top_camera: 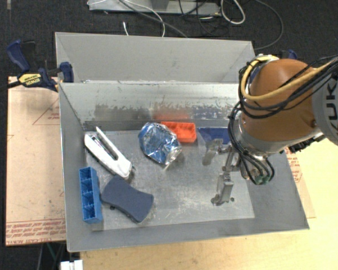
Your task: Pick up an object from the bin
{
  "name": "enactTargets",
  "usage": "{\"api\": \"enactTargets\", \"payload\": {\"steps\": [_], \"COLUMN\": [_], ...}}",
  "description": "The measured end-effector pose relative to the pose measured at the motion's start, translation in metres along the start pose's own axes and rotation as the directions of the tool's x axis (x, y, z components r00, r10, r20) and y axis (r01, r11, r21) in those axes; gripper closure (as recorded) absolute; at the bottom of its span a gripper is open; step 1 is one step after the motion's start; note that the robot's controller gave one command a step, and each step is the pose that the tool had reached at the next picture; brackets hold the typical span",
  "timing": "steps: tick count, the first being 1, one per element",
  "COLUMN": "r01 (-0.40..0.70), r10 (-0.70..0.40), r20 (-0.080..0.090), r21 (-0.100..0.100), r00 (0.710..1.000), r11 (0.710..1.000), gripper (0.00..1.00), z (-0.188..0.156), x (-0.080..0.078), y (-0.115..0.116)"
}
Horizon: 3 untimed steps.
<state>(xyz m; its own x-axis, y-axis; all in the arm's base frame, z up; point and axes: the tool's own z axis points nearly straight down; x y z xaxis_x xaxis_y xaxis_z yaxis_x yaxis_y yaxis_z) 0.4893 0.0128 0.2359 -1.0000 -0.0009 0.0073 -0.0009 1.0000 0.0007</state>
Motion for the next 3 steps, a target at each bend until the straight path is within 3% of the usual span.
{"api": "enactTargets", "payload": {"steps": [1,2,3], "r01": [-0.001,0.002,-0.359], "r10": [0.001,-0.002,0.359], "r20": [0.008,0.008,0.018], "r21": [0.000,-0.002,-0.006], "r00": [1.000,1.000,0.933], "r11": [1.000,1.000,0.933], "gripper": [0.00,0.00,0.00], "z": [-0.004,0.078,0.077], "x": [-0.002,-0.121,-0.136], "y": [0.000,0.048,0.027]}}
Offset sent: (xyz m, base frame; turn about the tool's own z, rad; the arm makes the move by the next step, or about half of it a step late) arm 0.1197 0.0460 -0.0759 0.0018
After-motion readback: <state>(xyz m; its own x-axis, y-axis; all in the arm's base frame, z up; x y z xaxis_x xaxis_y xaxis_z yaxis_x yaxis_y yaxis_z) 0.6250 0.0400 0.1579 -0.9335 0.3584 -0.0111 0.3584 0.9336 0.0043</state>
